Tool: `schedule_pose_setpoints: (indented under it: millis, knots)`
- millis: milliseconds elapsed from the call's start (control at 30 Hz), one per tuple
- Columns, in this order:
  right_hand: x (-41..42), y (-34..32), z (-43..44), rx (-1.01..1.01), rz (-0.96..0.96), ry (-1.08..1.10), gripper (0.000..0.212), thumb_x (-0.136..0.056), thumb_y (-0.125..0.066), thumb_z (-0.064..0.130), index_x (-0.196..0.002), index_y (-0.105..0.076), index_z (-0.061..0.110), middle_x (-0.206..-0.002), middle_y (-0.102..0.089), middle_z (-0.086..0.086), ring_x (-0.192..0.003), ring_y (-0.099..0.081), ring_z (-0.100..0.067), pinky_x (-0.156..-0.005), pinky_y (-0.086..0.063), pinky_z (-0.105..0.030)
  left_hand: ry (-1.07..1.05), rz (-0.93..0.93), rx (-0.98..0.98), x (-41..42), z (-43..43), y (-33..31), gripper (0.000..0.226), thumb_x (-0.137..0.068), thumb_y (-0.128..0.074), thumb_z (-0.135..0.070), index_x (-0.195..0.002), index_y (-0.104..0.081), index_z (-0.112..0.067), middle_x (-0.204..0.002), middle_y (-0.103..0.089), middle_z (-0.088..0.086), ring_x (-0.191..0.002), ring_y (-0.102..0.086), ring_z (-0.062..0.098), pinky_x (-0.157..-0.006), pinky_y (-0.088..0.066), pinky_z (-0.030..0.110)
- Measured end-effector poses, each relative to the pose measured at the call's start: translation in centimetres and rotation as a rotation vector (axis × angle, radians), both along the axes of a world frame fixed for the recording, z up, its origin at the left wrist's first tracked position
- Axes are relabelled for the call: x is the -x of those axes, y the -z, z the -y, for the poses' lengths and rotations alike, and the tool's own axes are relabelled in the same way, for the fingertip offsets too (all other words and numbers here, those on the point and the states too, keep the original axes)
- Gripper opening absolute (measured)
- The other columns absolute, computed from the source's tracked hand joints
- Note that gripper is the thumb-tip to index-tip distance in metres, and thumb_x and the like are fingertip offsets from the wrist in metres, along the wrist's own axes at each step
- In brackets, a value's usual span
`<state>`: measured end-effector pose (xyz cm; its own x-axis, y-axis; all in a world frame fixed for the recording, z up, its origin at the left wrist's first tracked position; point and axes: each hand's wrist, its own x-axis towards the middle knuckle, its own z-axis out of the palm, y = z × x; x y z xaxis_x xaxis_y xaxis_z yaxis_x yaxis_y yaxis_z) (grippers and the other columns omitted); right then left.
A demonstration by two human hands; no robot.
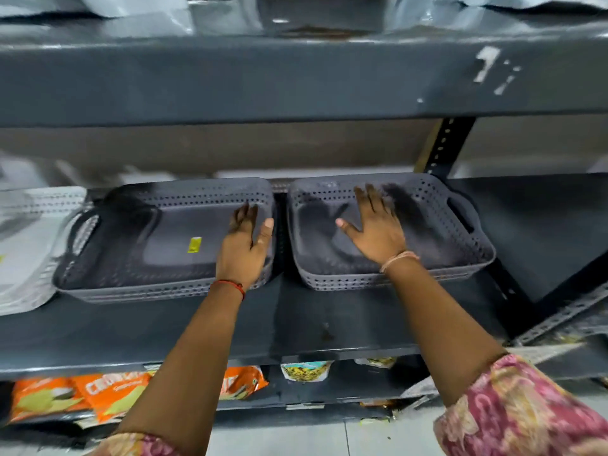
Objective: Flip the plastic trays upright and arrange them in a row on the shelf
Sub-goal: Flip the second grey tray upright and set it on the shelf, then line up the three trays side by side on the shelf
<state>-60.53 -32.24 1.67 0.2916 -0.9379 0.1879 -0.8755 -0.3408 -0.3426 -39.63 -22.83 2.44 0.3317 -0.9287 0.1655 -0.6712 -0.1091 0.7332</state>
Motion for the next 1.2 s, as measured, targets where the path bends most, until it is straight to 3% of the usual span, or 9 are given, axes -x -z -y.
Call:
schedule_pose_setpoints:
  millis: [100, 300, 400, 467, 567, 733, 867, 1033, 1200]
  knots:
    - [-3.7, 0.2, -0.6, -0.105, 0.058, -0.064, 0.078, -0.088, -0.045, 0.052, -0.147, -0.015, 0.012, -0.157, -0.017, -0.012, -0.142, -0.023, -0.030, -0.116, -0.025, -0.042, -0.049, 0.047, -0.047, -3.0, -1.6, 0.4, 0.060, -0.096, -0.035, -0.039, -0.148, -0.016, -0.015, -0.160, -0.001, 0.001, -0.148, 0.003, 0.016, -0.118, -0.013, 0.030]
    - [-10.3, -0.7, -2.6, -0.345, 0.215, -0.062, 0.078, -0.088, -0.049, 0.049, -0.146, -0.018, 0.007, -0.154, -0.027, -0.014, -0.138, -0.032, -0.032, -0.109, -0.032, -0.037, -0.122, 0.052, -0.115, -10.3, -3.7, 0.6, 0.066, -0.095, -0.033, -0.044, -0.148, -0.008, -0.013, -0.160, -0.001, 0.004, -0.148, 0.005, 0.018, -0.123, -0.004, 0.034]
    - [-13.0, -0.7, -3.3, -0.397, 0.364, -0.009, 0.058, -0.088, -0.055, 0.040, -0.135, -0.042, 0.007, -0.144, -0.045, -0.015, -0.131, -0.043, -0.031, -0.101, -0.036, -0.031, -0.120, 0.096, -0.120, -14.6, -4.4, 0.8, 0.067, -0.095, -0.035, -0.042, -0.148, -0.010, -0.011, -0.160, -0.003, 0.006, -0.148, 0.005, 0.020, -0.123, -0.003, 0.036]
    - [-13.7, -0.7, -3.4, -0.431, 0.398, 0.053, 0.051, -0.089, -0.056, 0.035, -0.131, -0.047, 0.009, -0.138, -0.050, -0.015, -0.126, -0.047, -0.033, -0.095, -0.037, -0.029, -0.158, 0.187, -0.100, -16.9, -4.5, 1.0, 0.066, -0.095, -0.039, -0.039, -0.148, -0.014, -0.008, -0.159, -0.008, 0.011, -0.148, 0.001, 0.026, -0.123, -0.004, 0.039]
    - [-14.6, -0.4, -3.5, -0.425, 0.417, 0.128, 0.048, -0.088, -0.057, 0.030, -0.130, -0.049, 0.009, -0.136, -0.052, -0.015, -0.124, -0.049, -0.033, -0.098, -0.038, -0.033, -0.314, 0.332, -0.106, -21.3, -4.7, 1.0, 0.067, -0.094, -0.043, -0.032, -0.145, -0.017, 0.001, -0.156, -0.015, 0.022, -0.145, -0.007, 0.035, -0.121, -0.005, 0.042]
    - [-14.8, -0.4, -3.8, -0.428, 0.427, 0.220, 0.043, -0.092, -0.052, 0.024, -0.131, -0.047, 0.009, -0.137, -0.052, -0.014, -0.124, -0.050, -0.031, -0.103, -0.037, -0.034, -0.454, 0.174, -0.268, -26.1, -4.8, 1.0, 0.070, -0.091, -0.046, -0.031, -0.143, -0.017, 0.006, -0.150, -0.025, 0.029, -0.139, -0.024, 0.042, -0.115, -0.023, 0.048]
    - [-15.3, -0.7, -4.4, -0.402, 0.406, 0.232, 0.041, -0.094, -0.048, 0.019, -0.133, -0.046, 0.009, -0.135, -0.053, -0.015, -0.123, -0.051, -0.032, -0.104, -0.037, -0.033, -0.494, 0.089, -0.284, -27.2, -5.1, 0.8, 0.041, -0.089, -0.048, -0.019, -0.120, -0.047, 0.007, -0.128, -0.052, 0.032, -0.119, -0.049, 0.045, -0.097, -0.043, 0.046]
    - [-16.0, -0.5, -4.2, -0.387, 0.375, 0.214, 0.041, -0.093, -0.045, 0.015, -0.134, -0.045, 0.008, -0.128, -0.058, -0.021, -0.110, -0.057, -0.038, -0.099, -0.045, -0.044, -0.416, 0.159, -0.215, -27.0, -5.0, 0.9, 0.028, -0.089, -0.043, -0.008, -0.104, -0.057, 0.010, -0.113, -0.059, 0.037, -0.108, -0.054, 0.048, -0.088, -0.046, 0.045]
    - [-16.0, -0.1, -4.1, -0.377, 0.382, 0.219, 0.043, -0.090, -0.046, 0.008, -0.134, -0.045, 0.008, -0.128, -0.058, -0.021, -0.100, -0.060, -0.033, -0.092, -0.047, -0.040, -0.372, 0.203, -0.156, -26.9, -5.0, 0.9, 0.027, -0.090, -0.040, -0.003, -0.101, -0.058, 0.013, -0.110, -0.059, 0.040, -0.104, -0.054, 0.050, -0.086, -0.045, 0.045]
